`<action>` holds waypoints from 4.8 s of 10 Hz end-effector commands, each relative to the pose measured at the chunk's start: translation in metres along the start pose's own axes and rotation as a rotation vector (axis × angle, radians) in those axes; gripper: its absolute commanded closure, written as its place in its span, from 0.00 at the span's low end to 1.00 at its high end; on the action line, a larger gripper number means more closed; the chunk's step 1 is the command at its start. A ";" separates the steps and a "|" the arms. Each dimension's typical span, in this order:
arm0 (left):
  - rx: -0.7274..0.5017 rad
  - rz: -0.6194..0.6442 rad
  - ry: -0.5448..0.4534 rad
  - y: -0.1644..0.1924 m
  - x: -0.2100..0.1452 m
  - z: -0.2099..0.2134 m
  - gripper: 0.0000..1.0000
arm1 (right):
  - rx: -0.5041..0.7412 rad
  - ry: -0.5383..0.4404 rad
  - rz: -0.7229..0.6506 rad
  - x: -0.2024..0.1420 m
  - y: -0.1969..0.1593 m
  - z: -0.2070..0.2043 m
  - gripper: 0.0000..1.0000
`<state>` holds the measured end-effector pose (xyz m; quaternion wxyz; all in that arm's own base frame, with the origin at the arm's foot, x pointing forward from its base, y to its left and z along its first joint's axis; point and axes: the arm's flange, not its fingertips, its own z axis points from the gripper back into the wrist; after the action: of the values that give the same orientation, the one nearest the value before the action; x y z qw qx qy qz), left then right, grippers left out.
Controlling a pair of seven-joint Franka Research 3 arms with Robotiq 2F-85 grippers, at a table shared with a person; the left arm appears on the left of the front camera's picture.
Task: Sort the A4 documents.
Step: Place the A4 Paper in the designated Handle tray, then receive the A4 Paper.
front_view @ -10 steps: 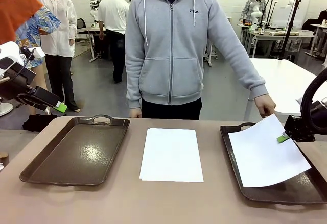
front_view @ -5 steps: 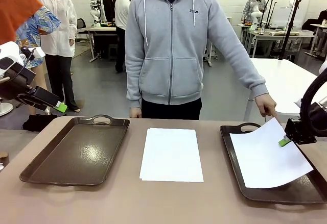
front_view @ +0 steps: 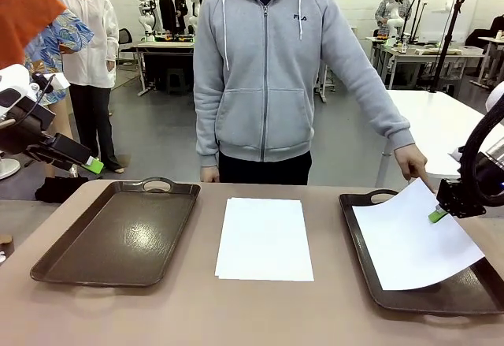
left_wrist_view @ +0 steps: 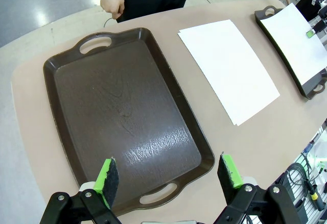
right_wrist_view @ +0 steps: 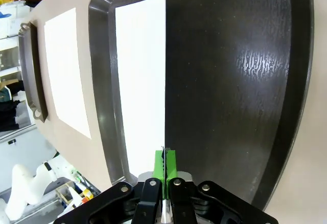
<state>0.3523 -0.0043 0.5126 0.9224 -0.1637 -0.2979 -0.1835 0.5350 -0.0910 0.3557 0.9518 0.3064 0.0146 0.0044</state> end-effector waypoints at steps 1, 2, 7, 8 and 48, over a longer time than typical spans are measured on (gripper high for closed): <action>-0.008 0.004 -0.001 0.001 -0.001 -0.001 0.00 | -0.018 0.041 -0.025 0.008 0.002 -0.004 0.99; -0.008 0.004 -0.001 0.001 -0.001 -0.001 0.00 | -0.017 0.044 -0.024 0.009 0.003 -0.005 0.96; -0.008 0.004 -0.001 0.001 -0.001 -0.001 0.00 | -0.059 0.033 -0.035 0.005 0.003 -0.001 0.47; -0.008 0.004 -0.001 0.001 -0.001 -0.001 0.00 | -0.093 0.024 -0.043 0.002 0.002 0.002 0.42; -0.008 0.004 -0.001 0.001 -0.001 -0.001 0.00 | 0.050 -0.150 0.858 -0.050 0.235 0.039 0.00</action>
<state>0.3523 -0.0044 0.5126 0.9224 -0.1634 -0.2978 -0.1837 0.4926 0.0767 0.5373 0.8712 0.2881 -0.1705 0.3591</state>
